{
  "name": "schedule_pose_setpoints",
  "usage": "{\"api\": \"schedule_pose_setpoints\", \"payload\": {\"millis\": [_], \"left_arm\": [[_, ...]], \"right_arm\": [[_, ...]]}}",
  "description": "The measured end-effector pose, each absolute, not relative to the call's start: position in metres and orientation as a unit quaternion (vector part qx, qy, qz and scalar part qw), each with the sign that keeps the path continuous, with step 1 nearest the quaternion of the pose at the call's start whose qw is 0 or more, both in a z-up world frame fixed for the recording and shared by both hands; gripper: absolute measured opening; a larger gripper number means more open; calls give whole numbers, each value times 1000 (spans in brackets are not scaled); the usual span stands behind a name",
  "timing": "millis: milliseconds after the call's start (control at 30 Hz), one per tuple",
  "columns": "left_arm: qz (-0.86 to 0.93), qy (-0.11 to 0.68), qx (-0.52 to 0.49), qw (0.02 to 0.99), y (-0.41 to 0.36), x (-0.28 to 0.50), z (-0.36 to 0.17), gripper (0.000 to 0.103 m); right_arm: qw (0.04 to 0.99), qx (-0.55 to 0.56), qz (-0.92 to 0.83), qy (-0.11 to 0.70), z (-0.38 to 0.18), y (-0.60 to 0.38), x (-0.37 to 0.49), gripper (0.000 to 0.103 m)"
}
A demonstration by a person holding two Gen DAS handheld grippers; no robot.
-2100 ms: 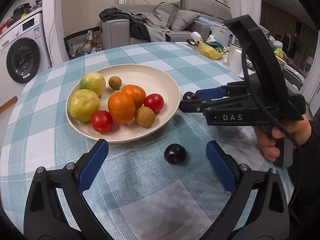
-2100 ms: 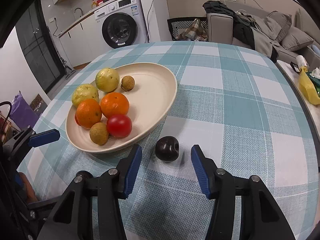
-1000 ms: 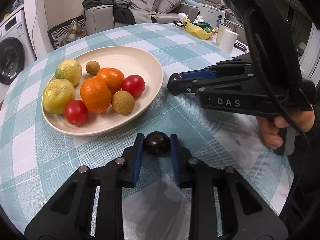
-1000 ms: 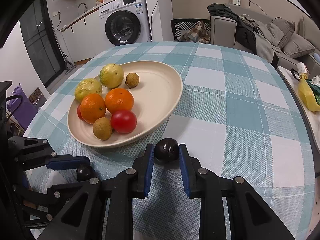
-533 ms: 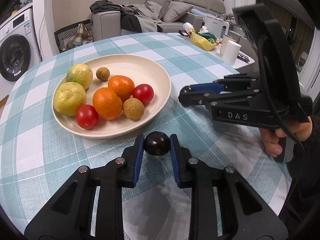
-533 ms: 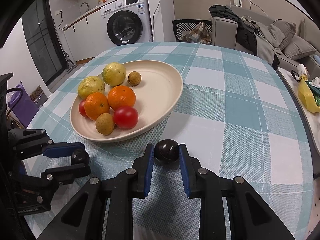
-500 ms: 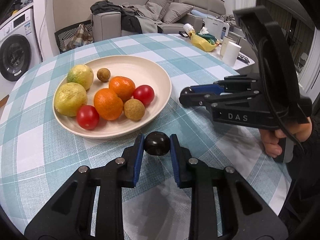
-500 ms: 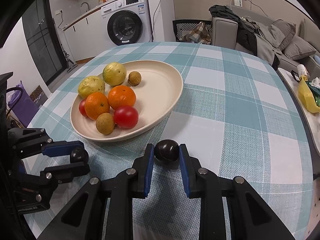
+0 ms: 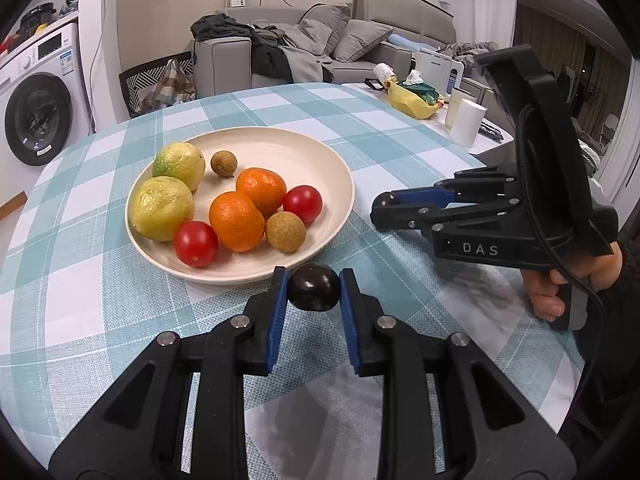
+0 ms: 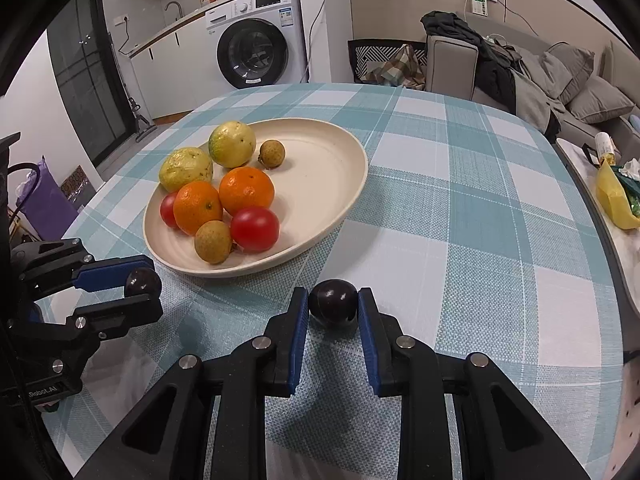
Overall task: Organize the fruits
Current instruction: 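Carry both dark plums over the plate with both grippers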
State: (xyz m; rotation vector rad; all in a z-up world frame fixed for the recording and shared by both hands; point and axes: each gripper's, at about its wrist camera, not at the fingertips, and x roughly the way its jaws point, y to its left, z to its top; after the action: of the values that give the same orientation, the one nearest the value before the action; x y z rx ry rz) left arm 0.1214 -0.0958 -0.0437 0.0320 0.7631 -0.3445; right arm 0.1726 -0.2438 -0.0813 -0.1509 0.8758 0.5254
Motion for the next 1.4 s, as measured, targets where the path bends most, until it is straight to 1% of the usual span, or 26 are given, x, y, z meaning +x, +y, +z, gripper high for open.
{"api": "schedule_pose_setpoints", "payload": {"millis": [733, 1000, 1267, 1400], "left_arm": [[-146, 335, -20, 931, -75, 115, -26, 23], [-134, 325, -36, 935, -65, 115, -23, 23], [-119, 319, -49, 939, -51, 119, -20, 23], [-106, 316, -52, 941, -44, 122, -19, 23]], "right_arm": [[867, -84, 243, 427, -84, -234, 180, 26], [869, -91, 235, 427, -84, -227, 189, 29], [869, -109, 232, 422, -84, -225, 185, 29], [871, -114, 229, 419, -85, -226, 184, 26]]}}
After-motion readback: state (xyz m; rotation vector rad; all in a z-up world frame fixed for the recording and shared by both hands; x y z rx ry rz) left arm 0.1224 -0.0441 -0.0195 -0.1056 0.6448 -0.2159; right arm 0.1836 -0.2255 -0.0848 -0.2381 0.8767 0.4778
